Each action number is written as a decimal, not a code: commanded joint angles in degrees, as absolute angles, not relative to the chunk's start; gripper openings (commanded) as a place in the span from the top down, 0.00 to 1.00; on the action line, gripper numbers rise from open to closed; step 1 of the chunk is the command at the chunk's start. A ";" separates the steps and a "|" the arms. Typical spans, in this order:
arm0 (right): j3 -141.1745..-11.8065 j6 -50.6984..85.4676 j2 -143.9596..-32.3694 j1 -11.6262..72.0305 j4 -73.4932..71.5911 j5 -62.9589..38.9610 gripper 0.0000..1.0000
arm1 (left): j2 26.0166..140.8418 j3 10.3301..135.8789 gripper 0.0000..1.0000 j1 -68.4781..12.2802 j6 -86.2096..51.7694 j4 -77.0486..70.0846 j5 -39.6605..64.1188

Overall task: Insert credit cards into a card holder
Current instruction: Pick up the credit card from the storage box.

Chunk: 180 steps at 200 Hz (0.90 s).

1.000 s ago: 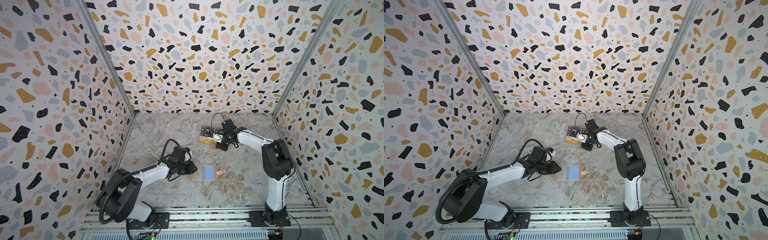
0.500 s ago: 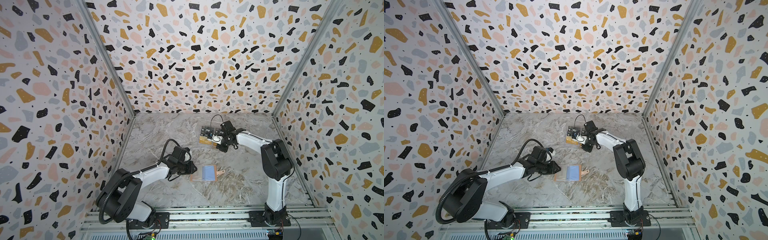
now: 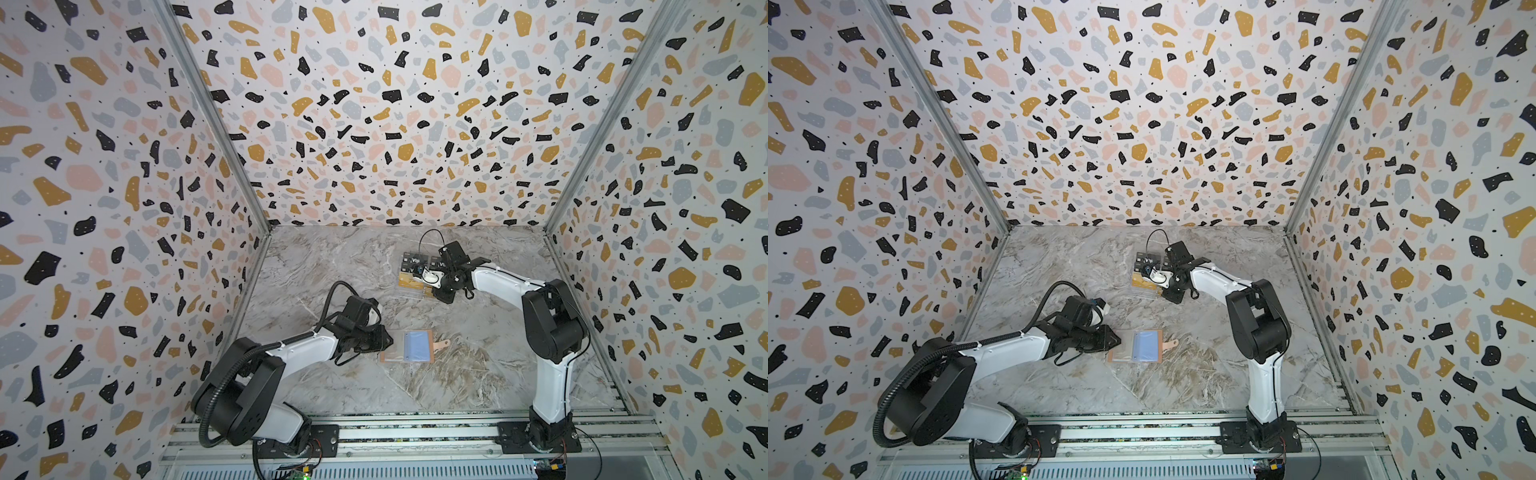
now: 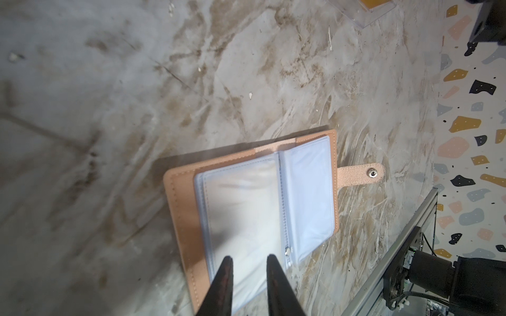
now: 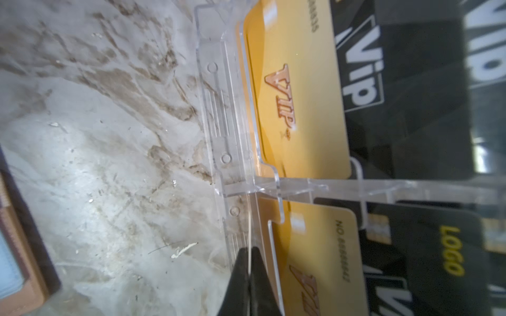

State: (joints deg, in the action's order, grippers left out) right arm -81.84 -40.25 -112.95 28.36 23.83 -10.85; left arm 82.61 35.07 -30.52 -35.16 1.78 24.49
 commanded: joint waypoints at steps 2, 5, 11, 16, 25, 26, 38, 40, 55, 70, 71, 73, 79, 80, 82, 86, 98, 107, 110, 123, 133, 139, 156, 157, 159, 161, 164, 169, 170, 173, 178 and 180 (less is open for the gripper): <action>-81.48 -40.61 -108.13 28.51 23.12 -11.12 1.00 | 82.44 34.39 0.75 -30.23 -35.69 -0.18 24.43; -81.48 -40.54 -108.04 28.54 23.16 -11.27 1.00 | 82.37 34.37 0.75 -30.23 -35.70 -0.23 24.47; -81.55 -40.45 -107.81 28.67 23.12 -11.43 1.00 | 82.31 34.27 0.75 -30.23 -35.71 -0.25 24.40; -81.64 -40.32 -107.68 28.81 23.12 -11.49 1.00 | 82.25 34.12 0.75 -30.23 -35.69 -0.26 24.35; -81.80 -40.18 -107.30 29.02 23.20 -11.50 1.00 | 82.13 33.89 0.75 -30.23 -35.71 -0.26 24.27; -81.77 -40.17 -107.22 29.06 23.20 -11.55 1.00 | 82.07 33.86 0.75 -30.23 -35.69 -0.31 24.31; -81.85 -39.59 -106.57 29.18 23.20 -11.99 1.00 | 81.82 33.41 0.75 -30.24 -35.99 -0.86 24.19; -81.85 -39.49 -106.47 29.18 23.25 -12.07 1.00 | 81.76 33.31 0.75 -30.24 -35.98 -0.90 24.20; -81.99 -37.98 -105.45 29.18 23.25 -12.69 1.00 | 81.54 33.31 0.75 -30.24 -36.22 -1.05 23.59; -81.61 -35.29 -104.00 29.33 22.50 -14.05 1.00 | 80.89 33.64 0.75 -30.25 -36.28 -0.47 21.27; -81.59 -35.09 -103.94 29.34 22.32 -14.15 1.00 | 80.74 33.65 0.75 -30.29 -36.29 -0.46 20.96; -81.46 -34.59 -103.73 29.48 22.15 -14.33 1.00 | 80.57 33.66 0.75 -30.31 -36.30 -0.38 20.47; -81.03 -33.43 -103.08 29.92 21.47 -15.16 1.00 | 79.86 33.75 0.75 -30.32 -36.36 -0.27 19.24; -80.94 -33.20 -102.95 30.08 21.33 -15.27 1.00 | 79.70 33.75 0.75 -30.32 -36.38 -0.31 19.02; -80.77 -32.80 -102.64 30.24 21.06 -15.35 1.00 | 79.49 33.79 0.75 -30.32 -36.38 -0.34 18.71; -80.21 -31.86 -102.16 30.84 20.24 -15.44 1.00 | 78.91 33.75 0.75 -30.32 -36.53 -0.42 17.88; -78.42 -28.79 -100.48 32.82 17.74 -16.35 1.00 | 77.03 33.62 0.75 -30.33 -36.65 -0.84 15.52; -76.94 -26.06 -99.18 34.10 15.86 -17.25 1.00 | 75.62 33.28 0.75 -30.32 -36.57 -1.07 13.95; -76.39 -24.49 -98.63 34.47 15.11 -17.35 1.00 | 75.13 33.12 0.75 -30.32 -36.56 -1.18 13.29; -74.45 -17.12 -97.13 35.43 12.74 -20.22 1.00 | 73.05 32.25 0.75 -30.32 -36.65 -1.39 10.78; -72.52 -10.45 -96.10 35.89 10.30 -23.59 1.00 | 71.61 31.23 0.74 -30.30 -36.91 -1.79 9.34; -71.07 -7.07 -95.39 36.42 8.73 -25.13 1.00 | 70.80 30.47 0.74 -30.39 -37.32 -2.22 8.41; -66.47 2.22 -93.33 38.34 3.72 -27.64 1.00 | 69.24 28.24 0.73 -30.58 -38.33 -4.41 6.98; -66.11 2.91 -93.20 38.42 3.40 -27.84 1.00 | 69.21 28.14 0.73 -30.58 -38.42 -4.49 6.92; -65.57 4.09 -92.87 38.56 2.54 -28.43 1.00 | 69.11 27.91 0.73 -30.63 -38.52 -4.64 6.83; -64.73 5.64 -92.61 38.73 1.56 -28.99 1.00 | 69.09 27.70 0.73 -30.66 -38.70 -4.83 6.67; -63.70 7.81 -92.25 38.83 0.24 -29.66 1.00 | 69.00 27.49 0.73 -30.75 -38.94 -5.00 6.61; -61.72 11.74 -91.62 39.12 -2.62 -30.93 1.00 | 68.91 27.07 0.73 -30.92 -39.35 -5.48 6.51; -61.36 12.50 -91.47 39.12 -3.16 -31.06 1.00 | 68.91 27.02 0.73 -30.93 -39.41 -5.55 6.51; -59.99 15.08 -91.08 39.29 -5.09 -31.60 1.00 | 68.86 26.80 0.73 -31.06 -39.54 -5.84 6.50; -57.88 19.06 -90.43 39.44 -8.12 -32.42 1.00 | 68.82 26.51 0.73 -31.34 -39.70 -6.20 6.50; -57.23 20.52 -90.20 39.52 -9.15 -32.89 1.00 | 68.82 26.43 0.73 -31.48 -39.76 -6.34 6.46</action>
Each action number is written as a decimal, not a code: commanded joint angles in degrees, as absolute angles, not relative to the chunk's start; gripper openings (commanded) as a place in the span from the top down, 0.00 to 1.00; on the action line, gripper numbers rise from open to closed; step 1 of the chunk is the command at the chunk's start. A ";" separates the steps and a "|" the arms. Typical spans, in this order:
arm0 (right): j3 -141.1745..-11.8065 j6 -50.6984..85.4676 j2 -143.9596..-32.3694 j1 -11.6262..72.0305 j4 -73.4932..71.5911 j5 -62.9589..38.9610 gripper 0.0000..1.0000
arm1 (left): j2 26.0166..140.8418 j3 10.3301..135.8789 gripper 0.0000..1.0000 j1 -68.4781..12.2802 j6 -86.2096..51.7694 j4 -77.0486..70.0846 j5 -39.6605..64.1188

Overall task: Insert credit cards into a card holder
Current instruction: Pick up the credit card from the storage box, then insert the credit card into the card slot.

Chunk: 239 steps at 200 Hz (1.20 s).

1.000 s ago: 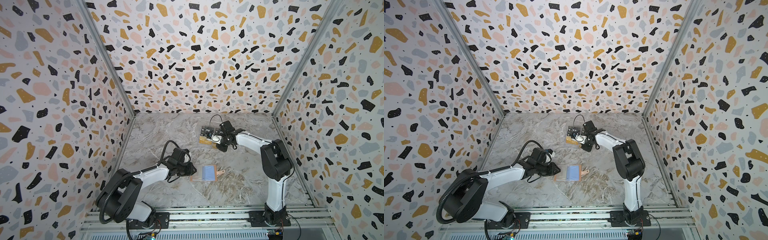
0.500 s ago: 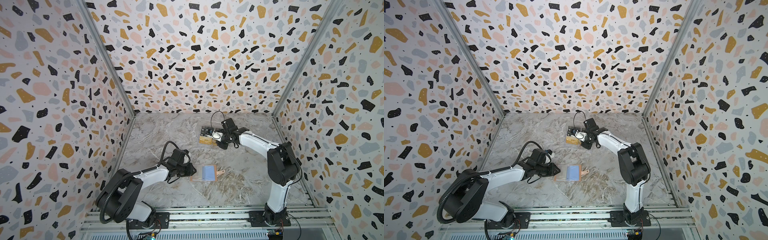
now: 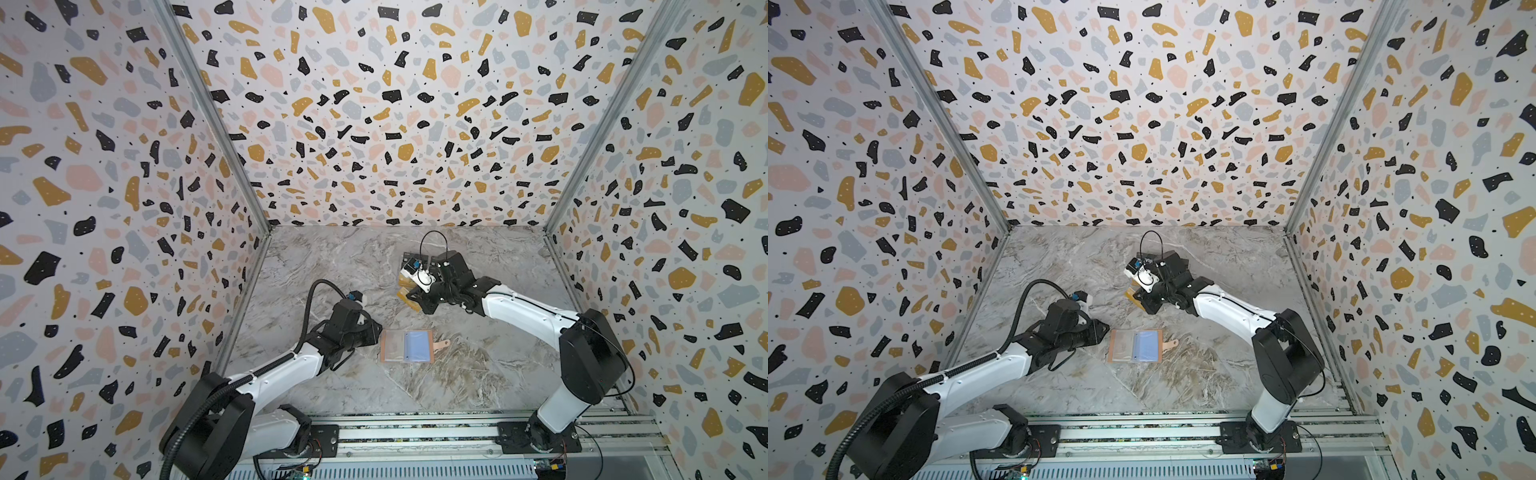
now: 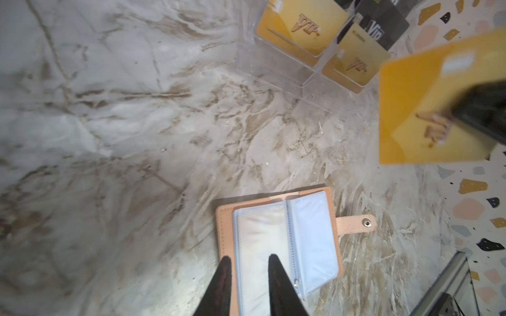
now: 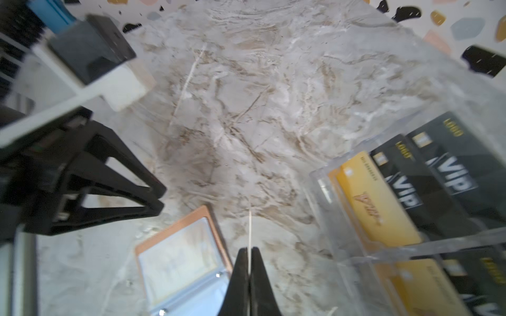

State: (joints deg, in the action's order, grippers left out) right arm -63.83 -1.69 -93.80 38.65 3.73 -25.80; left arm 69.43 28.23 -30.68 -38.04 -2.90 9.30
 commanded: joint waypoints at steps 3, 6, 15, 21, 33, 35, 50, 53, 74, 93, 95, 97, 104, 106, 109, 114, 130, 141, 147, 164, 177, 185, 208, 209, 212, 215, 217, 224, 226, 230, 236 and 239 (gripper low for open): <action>-56.12 22.20 -89.77 39.71 -10.47 -33.29 1.00 | 68.73 26.31 0.73 -31.66 -39.91 -6.45 6.34; -55.20 23.75 -89.37 39.78 -11.46 -33.53 1.00 | 68.72 26.21 0.73 -31.86 -39.99 -6.50 6.21; -52.76 26.40 -87.93 40.26 -13.13 -31.97 1.00 | 68.65 25.74 0.73 -32.46 -40.21 -6.83 5.85; -51.15 28.18 -86.92 40.55 -13.69 -30.38 1.00 | 68.66 25.33 0.73 -32.68 -40.34 -7.42 5.80; -48.85 32.30 -86.44 40.31 -16.29 -31.13 1.00 | 68.81 25.67 0.73 -32.68 -40.30 -7.29 4.73; -48.66 32.64 -86.47 40.16 -16.64 -31.82 1.00 | 68.82 25.84 0.73 -32.67 -40.22 -7.07 4.35; -49.53 32.60 -87.04 40.95 -15.06 -32.53 1.00 | 68.97 26.50 0.73 -32.70 -40.32 -7.43 3.95; -49.57 32.49 -87.16 41.36 -14.63 -31.88 1.00 | 69.18 26.42 0.73 -32.70 -40.48 -7.95 4.24; -46.25 36.72 -86.42 42.86 -18.14 -30.22 1.00 | 70.54 25.76 0.74 -33.65 -41.29 -9.72 6.50; -39.50 45.44 -84.25 42.98 -26.97 -27.57 1.00 | 70.71 25.71 0.74 -34.91 -40.74 -8.54 6.23; -38.75 46.32 -84.04 42.91 -27.88 -27.28 1.00 | 70.68 25.74 0.74 -34.96 -40.70 -8.42 6.35; -38.16 47.37 -83.83 42.94 -28.88 -27.10 1.00 | 70.60 25.79 0.75 -35.04 -40.63 -8.26 6.44; -36.12 50.61 -83.45 42.81 -31.84 -26.35 1.00 | 70.33 26.03 0.75 -35.28 -40.57 -7.70 6.59; -35.64 51.43 -83.35 42.85 -32.48 -26.19 1.00 | 70.21 26.08 0.75 -35.32 -40.53 -7.55 6.66; -35.00 52.60 -83.32 42.91 -33.66 -25.95 1.00 | 70.04 26.17 0.75 -35.41 -40.40 -7.43 6.74; -34.05 54.36 -83.24 42.97 -35.31 -25.93 1.00 | 69.61 26.18 0.75 -35.57 -40.19 -7.38 7.06; -32.98 57.58 -83.58 43.69 -36.61 -24.91 1.00 | 68.61 26.41 0.75 -35.67 -39.56 -6.74 7.56; -32.48 58.44 -83.63 44.50 -35.95 -23.15 1.00 | 68.42 26.54 0.74 -35.68 -38.93 -6.02 7.56; -31.98 58.97 -83.79 44.79 -36.19 -22.50 1.00 | 68.46 26.75 0.74 -35.64 -38.53 -5.49 7.40; -29.37 63.01 -84.60 45.00 -40.91 -21.63 1.00 | 69.20 28.04 0.74 -35.67 -37.65 -3.04 6.61; -27.43 66.11 -85.59 45.29 -45.78 -20.82 1.00 | 69.91 28.63 0.75 -35.69 -37.62 -1.97 6.66; -27.36 66.55 -86.39 45.56 -46.50 -20.44 1.00 | 70.05 28.74 0.76 -35.68 -37.53 -1.99 7.13; -28.92 64.72 -89.30 45.64 -45.41 -21.22 1.00 | 69.88 28.76 0.77 -35.68 -36.25 -2.37 8.20; -29.00 64.57 -89.38 45.63 -45.25 -21.20 1.00 | 69.88 28.80 0.77 -35.68 -36.19 -2.37 8.27; -29.20 64.32 -89.63 45.62 -44.81 -21.09 1.00 | 69.97 28.81 0.77 -35.68 -35.94 -2.37 8.38; -29.45 63.92 -89.70 45.54 -44.38 -20.83 1.00 | 70.16 28.90 0.77 -35.68 -35.74 -2.26 8.46; -29.62 63.79 -89.86 45.53 -44.12 -20.70 1.00 | 70.25 28.98 0.77 -35.68 -35.63 -2.17 8.51; -29.95 63.34 -90.21 45.44 -43.68 -20.18 1.00 | 70.77 29.06 0.78 -35.66 -35.38 -2.05 8.73; -30.05 63.25 -90.32 45.37 -43.64 -20.03 1.00 | 70.93 29.04 0.79 -35.68 -35.41 -2.14 8.77; -30.15 63.12 -90.45 45.29 -43.88 -19.76 1.00 | 71.20 28.96 0.79 -35.68 -35.44 -2.47 9.14; -30.15 63.11 -90.60 45.18 -44.18 -19.33 1.00 | 71.56 28.83 0.81 -35.68 -35.42 -2.95 9.67; -30.22 63.18 -90.66 45.10 -44.40 -19.19 1.00 | 71.69 28.76 0.81 -35.68 -35.50 -3.19 9.72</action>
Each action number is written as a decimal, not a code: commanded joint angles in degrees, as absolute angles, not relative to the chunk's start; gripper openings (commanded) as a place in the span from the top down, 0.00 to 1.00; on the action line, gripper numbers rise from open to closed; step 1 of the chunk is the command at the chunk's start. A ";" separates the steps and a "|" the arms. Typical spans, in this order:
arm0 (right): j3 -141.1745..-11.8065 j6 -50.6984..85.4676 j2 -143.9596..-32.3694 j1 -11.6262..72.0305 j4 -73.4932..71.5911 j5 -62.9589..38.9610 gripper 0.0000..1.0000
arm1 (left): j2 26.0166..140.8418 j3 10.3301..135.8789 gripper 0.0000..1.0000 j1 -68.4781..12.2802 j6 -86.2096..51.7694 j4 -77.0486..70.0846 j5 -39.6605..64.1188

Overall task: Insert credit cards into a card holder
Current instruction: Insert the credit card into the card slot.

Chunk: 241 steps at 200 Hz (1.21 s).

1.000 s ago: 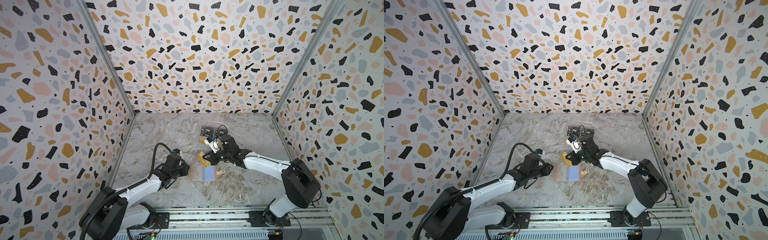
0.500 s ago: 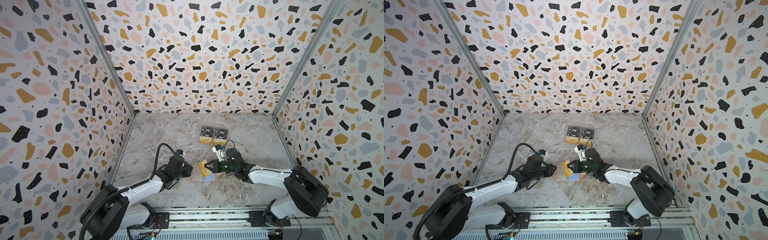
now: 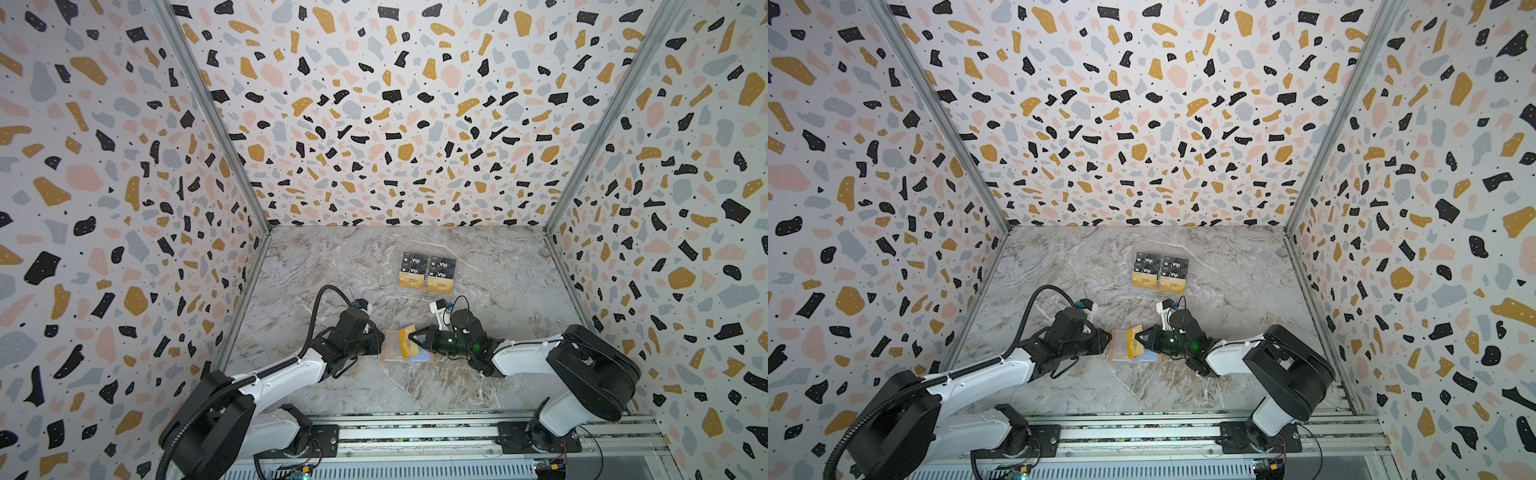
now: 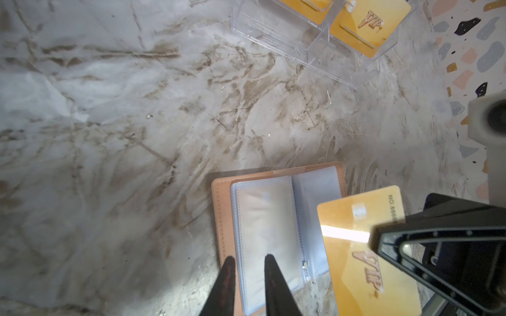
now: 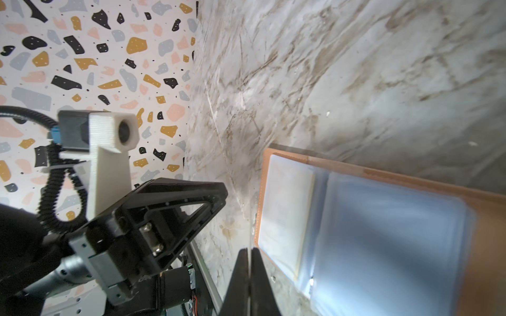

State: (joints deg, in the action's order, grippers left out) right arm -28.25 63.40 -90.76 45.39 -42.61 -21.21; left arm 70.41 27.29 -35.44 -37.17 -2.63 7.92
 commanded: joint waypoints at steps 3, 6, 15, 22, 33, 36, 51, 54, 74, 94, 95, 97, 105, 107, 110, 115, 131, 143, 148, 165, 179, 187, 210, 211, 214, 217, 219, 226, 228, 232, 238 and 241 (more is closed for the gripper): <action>-30.28 63.20 -90.71 45.07 -44.54 -18.96 1.00 | 71.80 28.70 0.81 -35.68 -35.58 -3.29 9.74; -30.36 63.27 -90.79 45.09 -44.56 -18.86 1.00 | 71.88 28.66 0.82 -35.68 -35.66 -3.45 9.75; -30.66 63.18 -91.06 45.09 -44.56 -18.40 1.00 | 71.75 28.27 0.83 -35.68 -35.96 -4.31 9.67; -30.83 63.02 -91.43 45.09 -44.71 -18.44 1.00 | 71.64 28.01 0.83 -35.68 -36.26 -4.92 9.50; -30.86 62.78 -92.02 44.93 -45.15 -18.77 1.00 | 71.44 27.61 0.83 -35.71 -36.64 -5.61 9.34; -30.85 62.62 -92.09 44.88 -45.25 -18.74 1.00 | 71.45 27.56 0.83 -35.69 -36.75 -5.70 9.35; -30.86 62.08 -92.76 43.81 -45.26 -19.81 1.00 | 71.44 26.96 0.83 -35.68 -37.02 -6.93 9.72; -30.86 62.03 -93.00 43.47 -45.27 -20.26 1.00 | 71.43 26.78 0.82 -35.68 -37.07 -7.26 9.85; -30.90 61.55 -94.00 40.93 -46.09 -23.39 1.00 | 72.04 25.49 0.81 -35.68 -38.01 -10.06 11.49; -32.06 60.11 -94.95 39.48 -44.96 -25.61 1.00 | 73.06 23.97 0.81 -35.67 -40.08 -13.88 13.06; -32.11 60.07 -95.02 39.47 -44.85 -25.64 1.00 | 73.09 23.94 0.81 -35.68 -40.13 -13.93 13.12; -32.22 59.95 -95.08 39.40 -44.70 -25.77 1.00 | 73.25 23.89 0.81 -35.62 -40.20 -13.96 13.28; -32.56 59.45 -95.31 39.38 -44.40 -26.29 1.00 | 73.74 24.03 0.81 -35.77 -40.36 -13.98 13.38; -32.71 59.31 -95.46 39.38 -44.28 -26.50 1.00 | 73.81 24.13 0.81 -35.77 -40.33 -13.98 13.43; -32.84 59.15 -95.59 39.38 -44.13 -26.70 1.00 | 73.90 24.23 0.81 -35.82 -40.14 -13.97 13.38; -33.08 58.92 -95.81 39.38 -43.82 -27.10 1.00 | 74.07 24.49 0.81 -35.78 -39.75 -13.93 13.33; -33.06 59.61 -96.26 39.38 -43.87 -27.97 1.00 | 74.26 25.08 0.81 -35.77 -38.83 -13.03 12.92; -32.25 60.98 -96.25 39.38 -44.58 -28.01 1.00 | 74.63 25.84 0.80 -35.77 -38.02 -12.14 12.94; -31.91 61.60 -96.11 39.39 -45.02 -27.98 1.00 | 74.77 26.24 0.80 -35.77 -37.67 -11.48 12.77; -31.46 61.63 -95.37 39.38 -44.95 -27.34 1.00 | 75.27 27.06 0.80 -35.78 -37.18 -10.38 12.21; -31.39 61.37 -94.77 39.39 -44.13 -26.06 1.00 | 76.12 27.29 0.80 -35.78 -37.19 -10.69 12.91; -31.29 61.50 -94.75 39.46 -44.37 -25.39 1.00 | 76.58 27.46 0.81 -35.77 -37.04 -10.67 13.51; -30.90 62.81 -95.18 39.96 -46.14 -24.24 1.00 | 76.77 29.14 0.82 -35.78 -34.23 -7.34 12.83; -30.87 62.92 -95.18 39.98 -46.19 -24.16 1.00 | 76.79 29.20 0.82 -35.82 -34.12 -7.18 12.79; -30.90 62.93 -95.19 40.07 -46.26 -24.03 1.00 | 76.87 29.51 0.82 -35.82 -33.69 -6.75 12.66; -30.86 63.05 -95.14 40.15 -46.29 -23.86 1.00 | 76.97 29.75 0.82 -35.80 -33.28 -6.48 12.66; -30.87 63.03 -95.17 40.21 -46.31 -23.76 1.00 | 76.99 29.92 0.82 -35.78 -33.06 -6.32 12.66; -30.94 62.97 -95.18 40.36 -46.17 -23.44 1.00 | 77.34 30.37 0.84 -35.77 -32.51 -6.15 12.85; -30.94 62.96 -95.12 40.48 -46.13 -23.35 1.00 | 77.39 30.47 0.84 -35.77 -32.45 -6.22 12.95; -30.94 62.95 -95.18 40.45 -46.02 -23.15 1.00 | 77.66 30.57 0.85 -35.77 -32.43 -6.45 13.27; -30.94 62.98 -95.21 40.52 -45.97 -22.95 1.00 | 78.32 30.71 0.86 -35.77 -32.59 -6.75 13.86; -30.94 63.00 -95.32 40.52 -46.01 -22.97 1.00 | 78.64 30.80 0.87 -35.78 -32.67 -6.96 14.18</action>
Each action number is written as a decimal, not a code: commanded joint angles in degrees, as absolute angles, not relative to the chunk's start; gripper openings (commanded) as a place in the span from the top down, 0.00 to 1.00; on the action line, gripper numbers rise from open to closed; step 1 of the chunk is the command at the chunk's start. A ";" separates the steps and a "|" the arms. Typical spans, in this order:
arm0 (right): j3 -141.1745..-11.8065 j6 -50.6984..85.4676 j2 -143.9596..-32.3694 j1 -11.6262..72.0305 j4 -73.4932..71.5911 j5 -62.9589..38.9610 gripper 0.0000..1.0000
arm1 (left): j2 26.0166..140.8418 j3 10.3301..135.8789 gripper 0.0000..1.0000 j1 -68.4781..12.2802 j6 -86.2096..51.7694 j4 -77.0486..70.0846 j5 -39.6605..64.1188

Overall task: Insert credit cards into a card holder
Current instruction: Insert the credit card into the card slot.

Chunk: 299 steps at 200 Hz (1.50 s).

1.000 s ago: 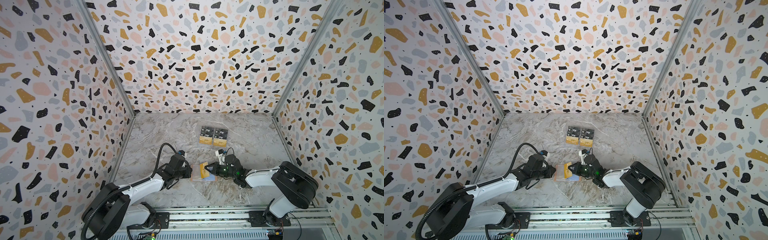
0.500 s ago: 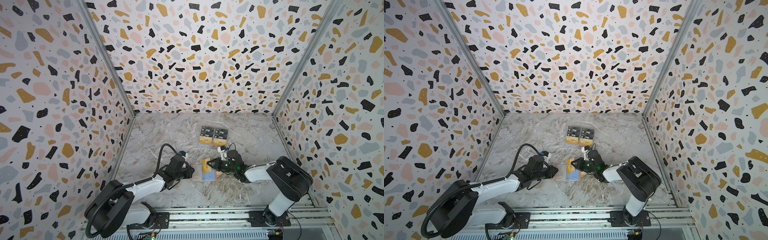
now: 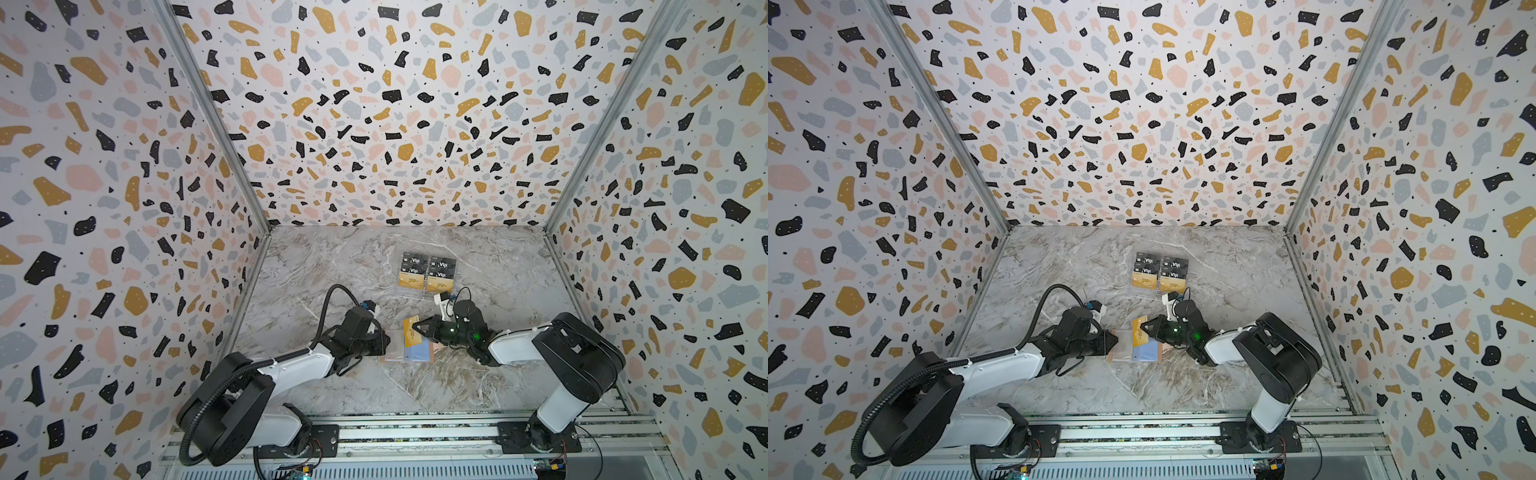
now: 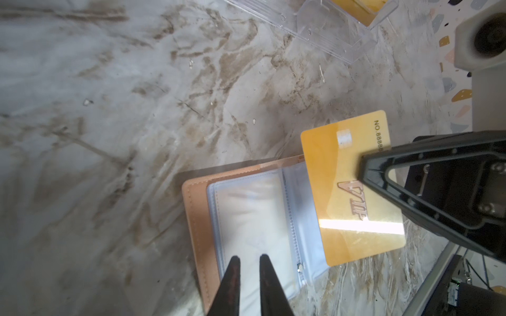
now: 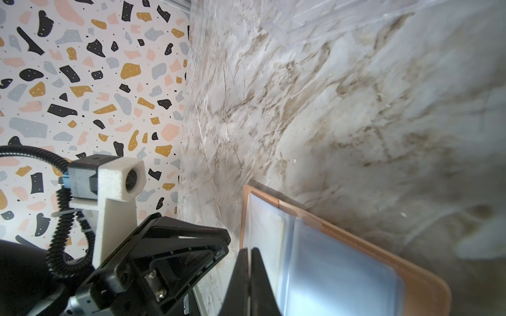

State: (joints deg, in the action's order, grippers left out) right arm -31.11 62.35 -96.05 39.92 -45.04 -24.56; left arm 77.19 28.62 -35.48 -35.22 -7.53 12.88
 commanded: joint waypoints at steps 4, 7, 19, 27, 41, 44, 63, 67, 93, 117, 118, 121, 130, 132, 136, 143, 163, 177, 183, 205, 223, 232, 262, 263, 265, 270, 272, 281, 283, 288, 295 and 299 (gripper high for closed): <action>-31.00 62.90 -95.56 40.52 -46.18 -23.13 1.00 | 79.16 30.89 0.88 -35.77 -32.82 -7.27 14.63; -30.96 62.85 -95.73 40.52 -46.41 -23.39 1.00 | 79.55 31.00 0.89 -35.77 -32.91 -7.37 14.87; -31.28 62.42 -96.25 40.73 -46.49 -24.05 1.00 | 80.82 31.60 0.92 -35.77 -33.01 -7.30 15.21; -31.16 62.27 -96.58 40.80 -46.59 -24.17 1.00 | 81.44 31.81 0.92 -35.80 -33.01 -7.00 14.96; -30.06 62.37 -96.69 40.78 -48.79 -24.30 1.00 | 81.79 31.42 0.92 -35.77 -33.06 -7.87 14.83; -29.79 62.50 -96.67 40.73 -49.13 -24.29 1.00 | 81.86 31.32 0.92 -35.79 -33.09 -8.03 14.73; -29.05 62.50 -96.71 40.34 -49.24 -23.70 1.00 | 82.54 31.26 0.93 -35.77 -33.10 -7.94 14.47; -29.01 62.45 -96.83 40.27 -49.30 -23.65 1.00 | 82.65 31.24 0.93 -35.78 -33.13 -7.79 14.35; -29.68 62.24 -98.78 40.26 -50.01 -24.29 1.00 | 83.22 30.47 0.93 -35.79 -33.42 -7.02 13.28; -29.24 63.45 -100.18 40.43 -52.29 -24.87 1.00 | 83.23 29.47 0.93 -35.77 -33.66 -6.94 13.27; -29.21 63.50 -100.23 40.43 -52.34 -24.83 1.00 | 83.23 29.46 0.93 -35.77 -33.66 -6.94 13.32; -29.06 63.63 -100.28 40.43 -52.59 -24.80 1.00 | 83.17 29.38 0.93 -35.77 -33.66 -6.94 13.30; -28.69 63.78 -100.26 40.45 -52.77 -24.72 1.00 | 83.07 29.06 0.93 -35.79 -33.86 -7.02 13.36; -28.62 63.80 -100.26 40.48 -52.81 -24.70 1.00 | 83.06 28.95 0.93 -35.78 -33.89 -7.05 13.36; -28.42 63.83 -100.28 40.48 -53.16 -24.70 1.00 | 83.06 28.86 0.93 -35.79 -33.97 -7.15 13.28; -27.99 63.83 -100.16 40.48 -53.83 -24.81 1.00 | 83.07 28.75 0.93 -35.77 -33.97 -7.25 13.34; -27.23 64.16 -100.20 40.50 -54.40 -24.97 1.00 | 83.16 28.24 0.93 -35.77 -34.05 -7.54 13.44; -26.95 64.68 -100.05 40.52 -54.87 -25.14 1.00 | 83.21 28.04 0.93 -35.77 -34.15 -7.70 13.38; -26.81 64.98 -99.99 40.60 -55.14 -25.22 1.00 | 83.23 28.03 0.93 -35.77 -34.14 -7.72 13.45; -26.96 65.30 -99.67 41.12 -54.88 -25.09 1.00 | 83.03 27.80 0.93 -35.77 -34.34 -7.80 13.40; -27.40 65.23 -99.81 41.57 -54.31 -25.20 1.00 | 82.45 27.44 0.93 -35.77 -34.45 -7.91 13.45; -27.50 65.30 -100.00 41.82 -54.36 -25.22 1.00 | 82.16 27.18 0.93 -35.77 -34.63 -7.98 13.45; -26.75 66.56 -100.26 42.40 -54.89 -24.84 1.00 | 81.81 26.81 0.93 -35.77 -34.82 -8.00 13.36; -26.65 66.59 -100.18 42.43 -55.00 -24.81 1.00 | 81.82 26.81 0.93 -35.77 -34.81 -8.00 13.36; -26.53 66.68 -100.08 42.45 -55.08 -24.68 1.00 | 81.76 26.81 0.93 -35.77 -34.87 -7.95 13.36; -26.25 66.84 -99.98 42.53 -55.08 -24.53 1.00 | 81.82 26.81 0.93 -35.77 -34.90 -8.01 13.36; -26.21 66.92 -99.90 42.54 -55.06 -24.48 1.00 | 81.85 26.81 0.93 -35.77 -34.89 -8.04 13.34; -26.16 66.64 -99.53 42.63 -54.35 -24.39 1.00 | 81.91 26.73 0.93 -35.77 -35.08 -8.25 13.36; -26.18 66.58 -99.55 42.63 -54.19 -24.40 1.00 | 81.87 26.72 0.93 -35.77 -35.14 -8.32 13.32; -26.27 66.43 -99.50 42.63 -53.77 -24.53 1.00 | 81.96 26.61 0.93 -35.77 -35.24 -8.48 13.44; -26.19 66.47 -99.47 42.63 -53.61 -24.66 1.00 | 81.98 26.55 0.93 -35.77 -35.41 -8.73 13.53; -26.11 66.52 -99.42 42.73 -53.59 -24.70 1.00 | 81.94 26.54 0.93 -35.77 -35.44 -8.82 13.57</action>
State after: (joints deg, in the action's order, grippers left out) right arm -26.50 66.17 -100.66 42.30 -53.60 -24.82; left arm 82.00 28.08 -35.48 -34.81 -9.58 14.02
